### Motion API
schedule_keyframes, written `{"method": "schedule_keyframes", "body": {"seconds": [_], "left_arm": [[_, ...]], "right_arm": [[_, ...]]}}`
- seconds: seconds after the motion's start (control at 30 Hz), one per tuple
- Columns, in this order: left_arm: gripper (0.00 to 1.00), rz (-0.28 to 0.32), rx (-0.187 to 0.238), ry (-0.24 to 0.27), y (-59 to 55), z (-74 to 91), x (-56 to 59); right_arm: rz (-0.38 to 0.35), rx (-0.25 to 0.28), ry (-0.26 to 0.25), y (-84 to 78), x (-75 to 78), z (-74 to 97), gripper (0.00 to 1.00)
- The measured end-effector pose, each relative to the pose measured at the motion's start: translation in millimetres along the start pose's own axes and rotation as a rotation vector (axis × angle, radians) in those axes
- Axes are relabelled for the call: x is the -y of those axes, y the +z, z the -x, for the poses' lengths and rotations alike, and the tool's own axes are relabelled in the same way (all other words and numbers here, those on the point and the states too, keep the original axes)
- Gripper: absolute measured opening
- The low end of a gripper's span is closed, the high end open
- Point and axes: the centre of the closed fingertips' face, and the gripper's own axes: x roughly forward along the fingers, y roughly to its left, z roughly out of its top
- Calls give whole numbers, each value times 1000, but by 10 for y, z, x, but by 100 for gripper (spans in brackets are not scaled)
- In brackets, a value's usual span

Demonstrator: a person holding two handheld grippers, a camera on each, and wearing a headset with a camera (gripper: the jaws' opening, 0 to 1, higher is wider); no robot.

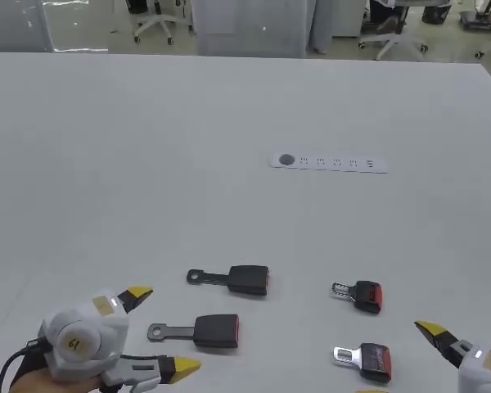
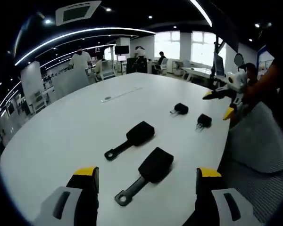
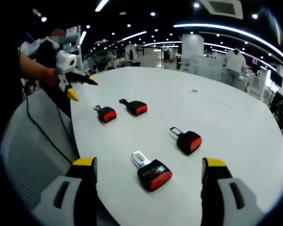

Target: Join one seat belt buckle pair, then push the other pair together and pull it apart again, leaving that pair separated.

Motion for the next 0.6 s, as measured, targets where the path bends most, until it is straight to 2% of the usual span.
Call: {"method": "schedule_keyframes", "body": {"seconds": [0.6], "left_arm": [[87,-29,-14,-20,-15,-49,-19]], "right_arm": [[13,-25,29,-71,15,-24,94]]}}
